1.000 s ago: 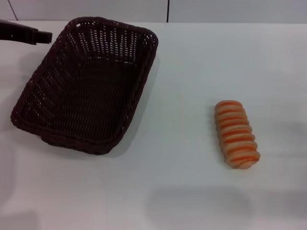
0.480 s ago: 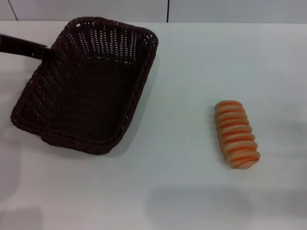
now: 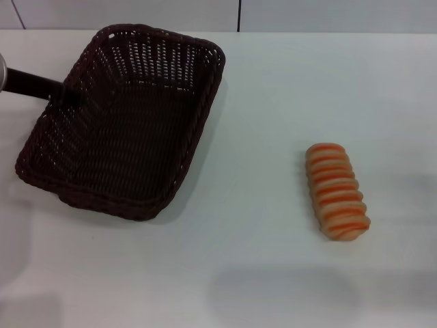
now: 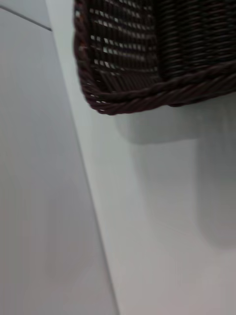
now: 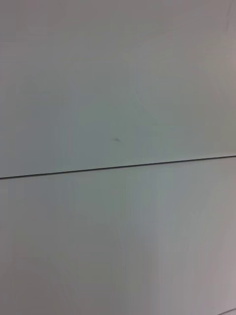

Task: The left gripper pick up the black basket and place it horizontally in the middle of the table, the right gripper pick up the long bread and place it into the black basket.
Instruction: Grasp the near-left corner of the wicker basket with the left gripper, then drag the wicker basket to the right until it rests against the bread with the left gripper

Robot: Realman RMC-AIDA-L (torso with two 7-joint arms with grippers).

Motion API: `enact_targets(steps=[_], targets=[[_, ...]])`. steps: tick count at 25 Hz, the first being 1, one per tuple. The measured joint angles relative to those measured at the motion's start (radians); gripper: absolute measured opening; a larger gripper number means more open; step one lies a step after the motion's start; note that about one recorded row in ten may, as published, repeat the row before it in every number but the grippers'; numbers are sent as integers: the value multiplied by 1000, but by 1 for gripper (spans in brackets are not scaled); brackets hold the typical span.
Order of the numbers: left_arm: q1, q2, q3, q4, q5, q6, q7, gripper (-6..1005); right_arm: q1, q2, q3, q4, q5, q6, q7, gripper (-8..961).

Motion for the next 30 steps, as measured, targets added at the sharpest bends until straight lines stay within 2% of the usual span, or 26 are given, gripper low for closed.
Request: enact_targets(steps=[3, 7, 20, 22, 26, 30], targets=[[-15, 1, 6, 62, 33, 10, 0, 588, 0, 0, 0, 0, 0, -1, 0, 698], [-24, 2, 15, 80, 57, 7, -1, 590, 0, 0, 0, 1, 0, -4, 0, 698], [-22, 0, 53, 67, 62, -5, 0, 310, -2, -2, -2, 0, 0, -8, 0, 699], [-14, 0, 53, 34, 56, -7, 11, 272, -3, -2, -2, 0, 0, -8, 0, 699], [1, 0, 42, -31, 10, -27, 60, 262, -3, -2, -2, 0, 0, -8, 0, 699], [2, 4, -10, -80, -61, -82, 141, 242, -6, -2, -1, 1, 0, -8, 0, 699]])
